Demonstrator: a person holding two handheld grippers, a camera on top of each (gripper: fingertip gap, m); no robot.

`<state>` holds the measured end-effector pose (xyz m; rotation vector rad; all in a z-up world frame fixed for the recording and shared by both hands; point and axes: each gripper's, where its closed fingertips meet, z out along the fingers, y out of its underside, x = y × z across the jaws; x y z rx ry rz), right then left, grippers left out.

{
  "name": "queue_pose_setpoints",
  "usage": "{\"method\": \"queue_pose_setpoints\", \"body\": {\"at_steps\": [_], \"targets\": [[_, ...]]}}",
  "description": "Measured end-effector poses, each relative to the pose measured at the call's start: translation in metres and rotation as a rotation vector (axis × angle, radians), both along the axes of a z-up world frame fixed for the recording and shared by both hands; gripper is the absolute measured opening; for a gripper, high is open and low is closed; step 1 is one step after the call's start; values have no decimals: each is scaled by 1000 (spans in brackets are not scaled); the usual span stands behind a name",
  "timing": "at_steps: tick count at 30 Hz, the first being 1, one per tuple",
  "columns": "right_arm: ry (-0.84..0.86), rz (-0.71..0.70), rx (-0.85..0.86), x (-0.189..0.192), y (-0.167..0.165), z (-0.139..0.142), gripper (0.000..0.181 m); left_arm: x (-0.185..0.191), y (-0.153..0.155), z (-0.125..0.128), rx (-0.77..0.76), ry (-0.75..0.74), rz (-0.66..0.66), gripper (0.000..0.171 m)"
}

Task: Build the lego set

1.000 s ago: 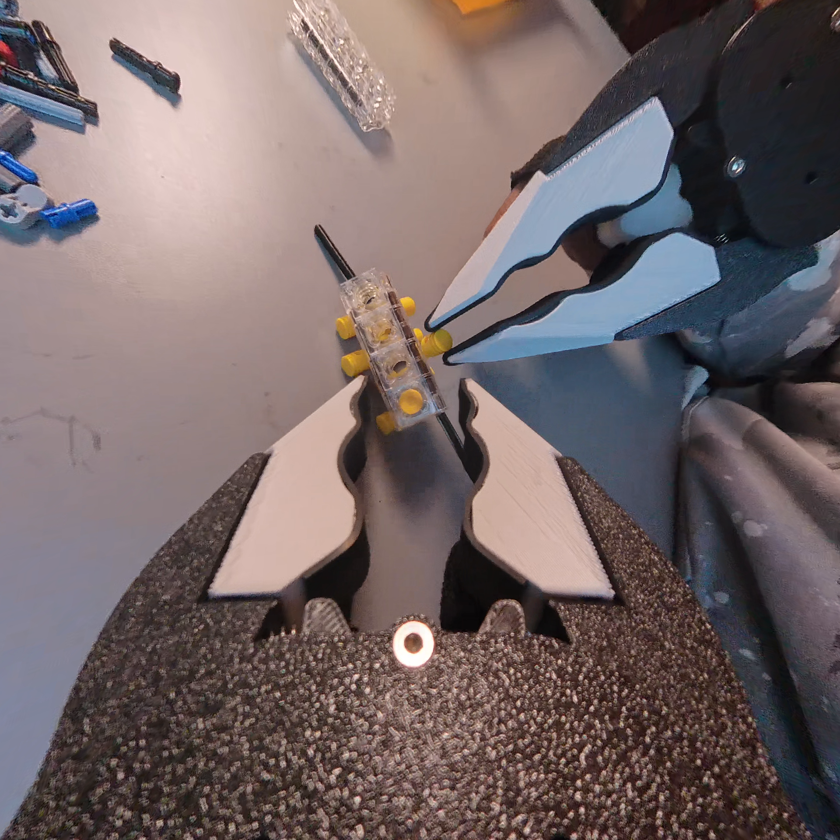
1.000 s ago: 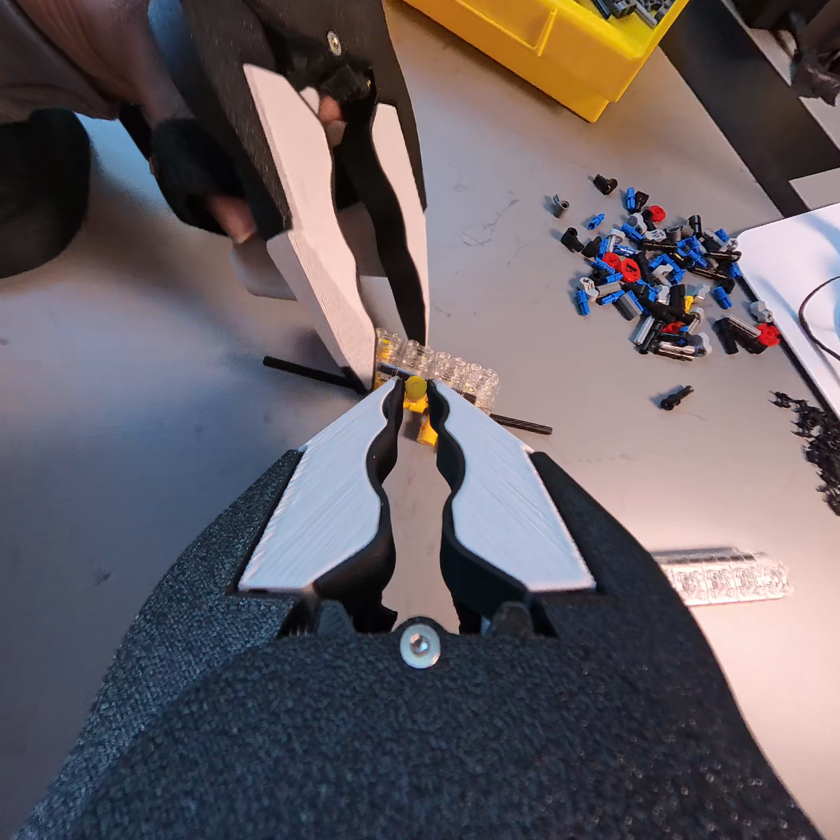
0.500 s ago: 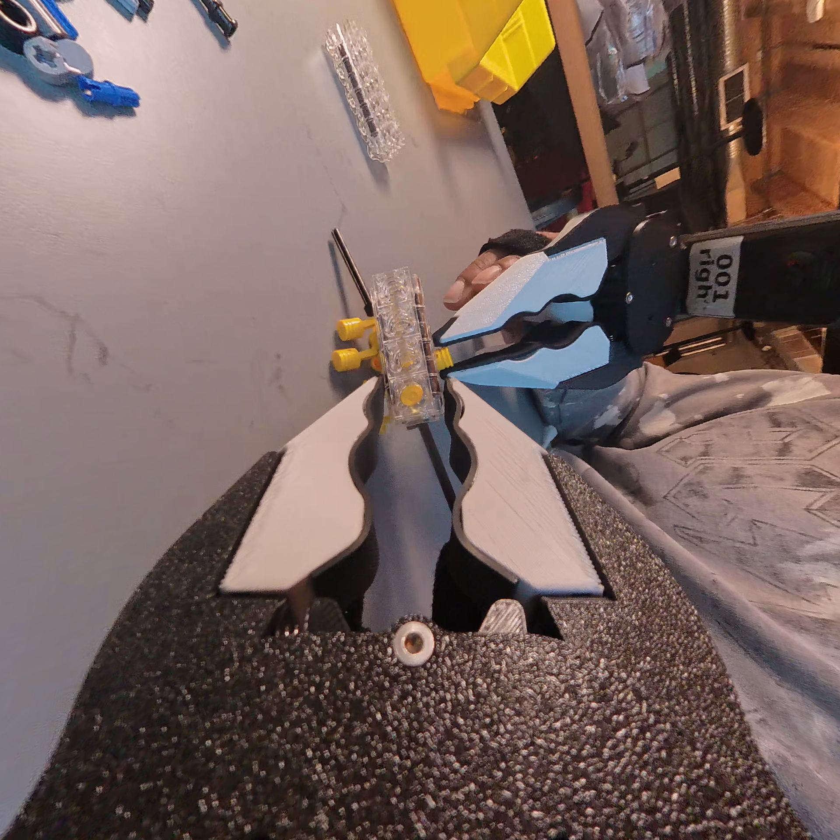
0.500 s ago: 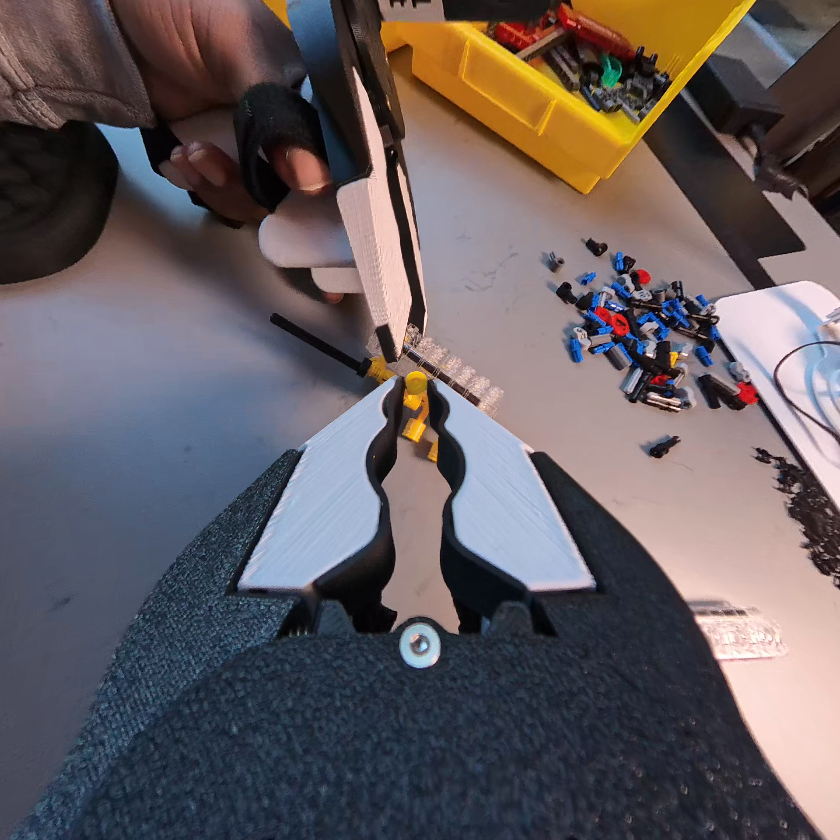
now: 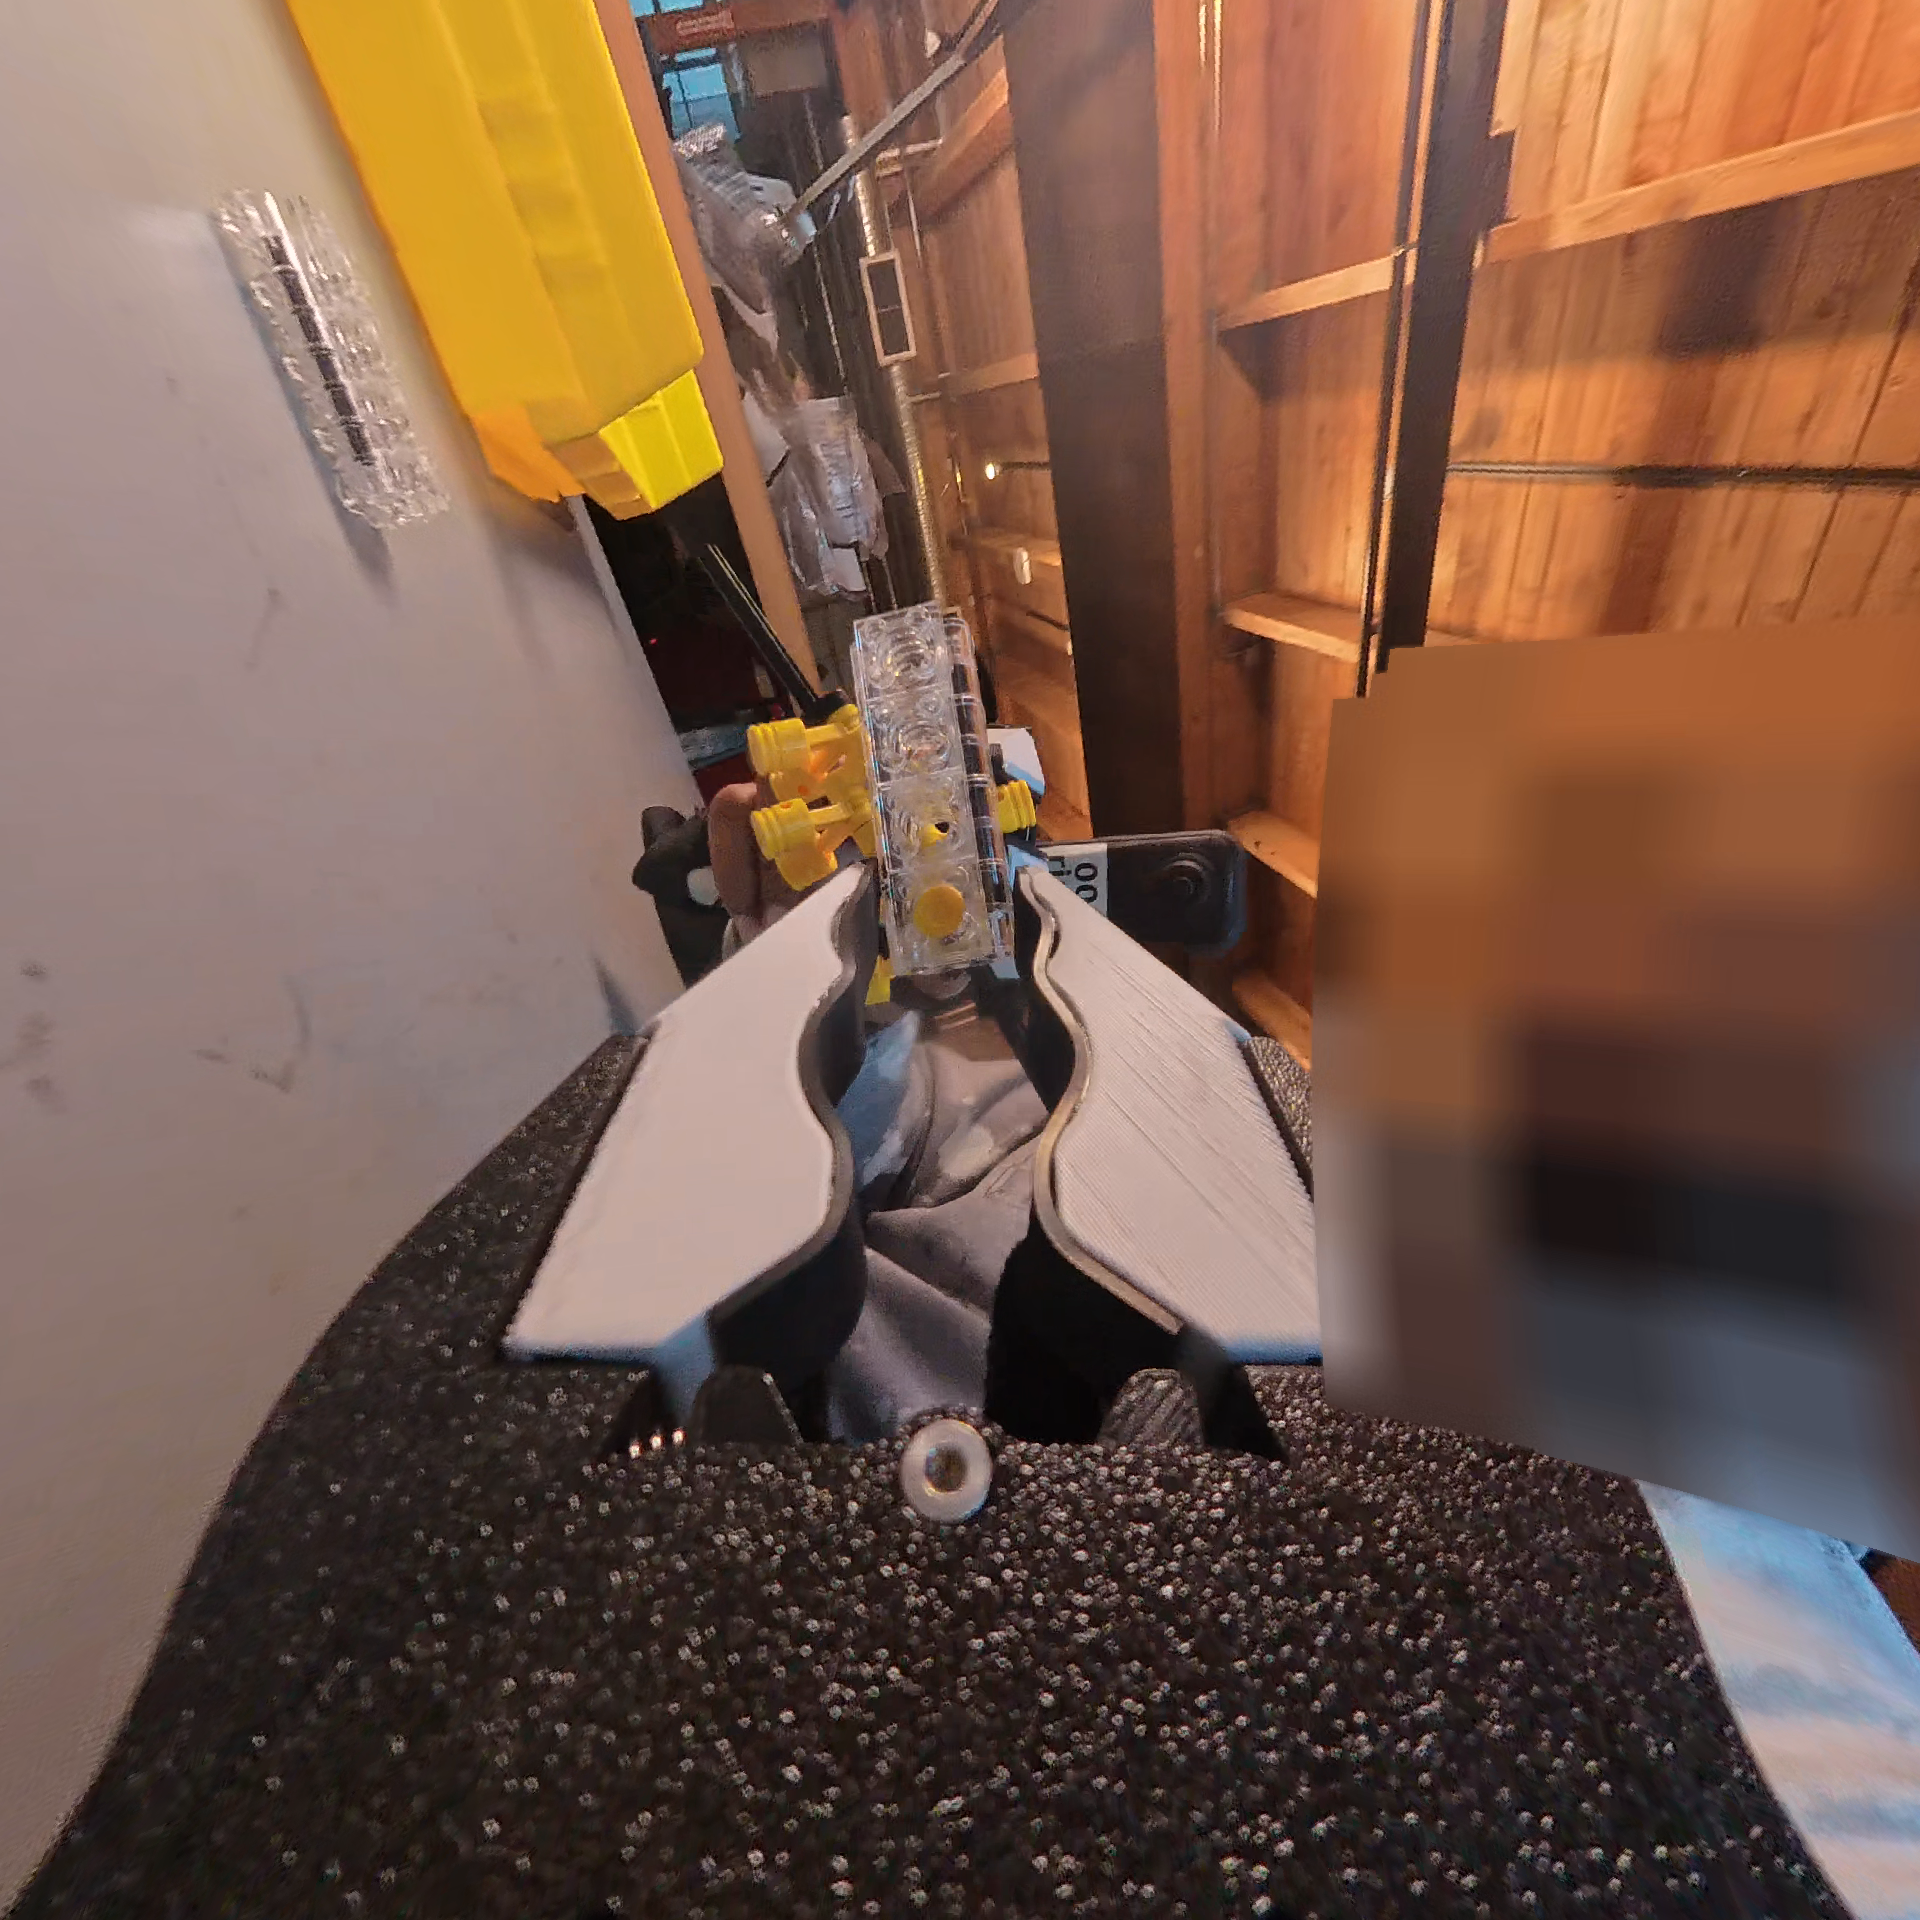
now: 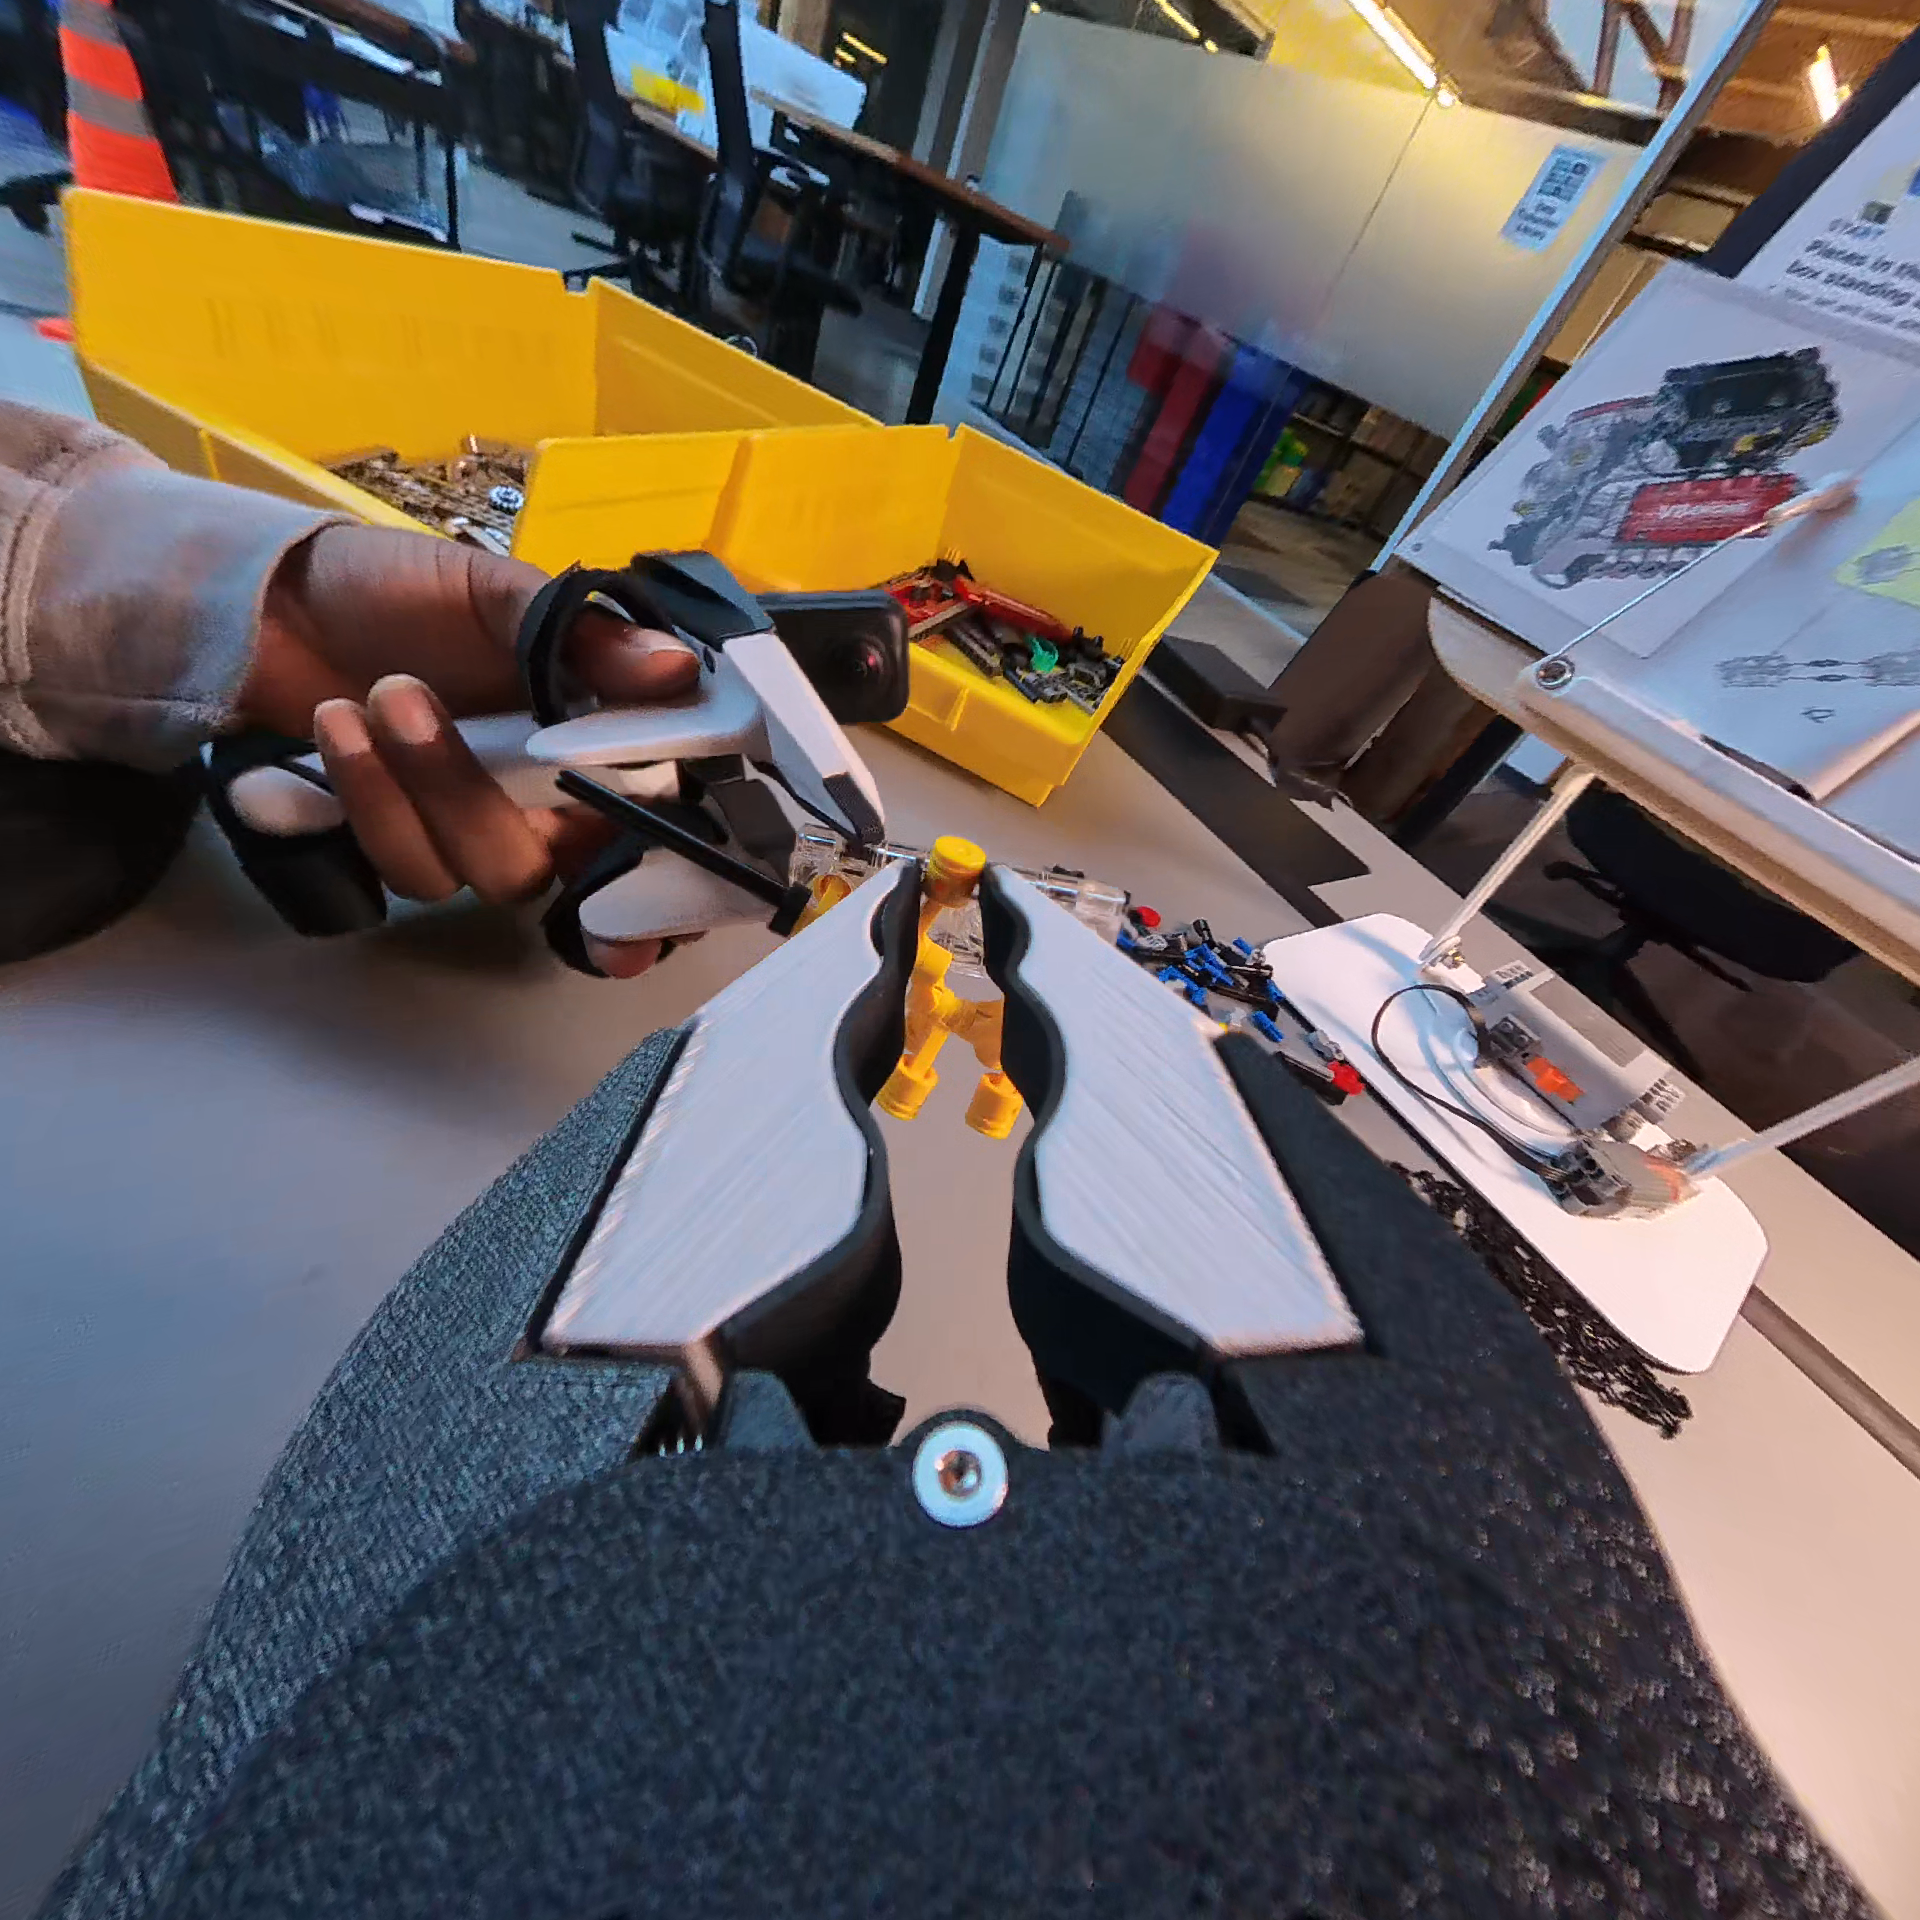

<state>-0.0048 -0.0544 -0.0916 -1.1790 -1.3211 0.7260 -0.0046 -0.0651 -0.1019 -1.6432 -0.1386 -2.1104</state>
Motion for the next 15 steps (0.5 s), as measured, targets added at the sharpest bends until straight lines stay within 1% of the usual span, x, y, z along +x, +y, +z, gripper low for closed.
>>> {"method": "queue_pose_setpoints", "body": {"at_steps": [4,7,11,15], "targets": [[-20,-2,12,5,0,2,10,1,4,3,-30,-71,42,24],[-94,25,48,7,-5,-2,10,-3,9,1,-45,-83,80,23],[-131,-8,54,9,0,-3,10,4,5,-2,-50,-80,52,23],[-153,15,25,10,-1,-7,10,9,3,-6,-41,-58,31,23]]}}
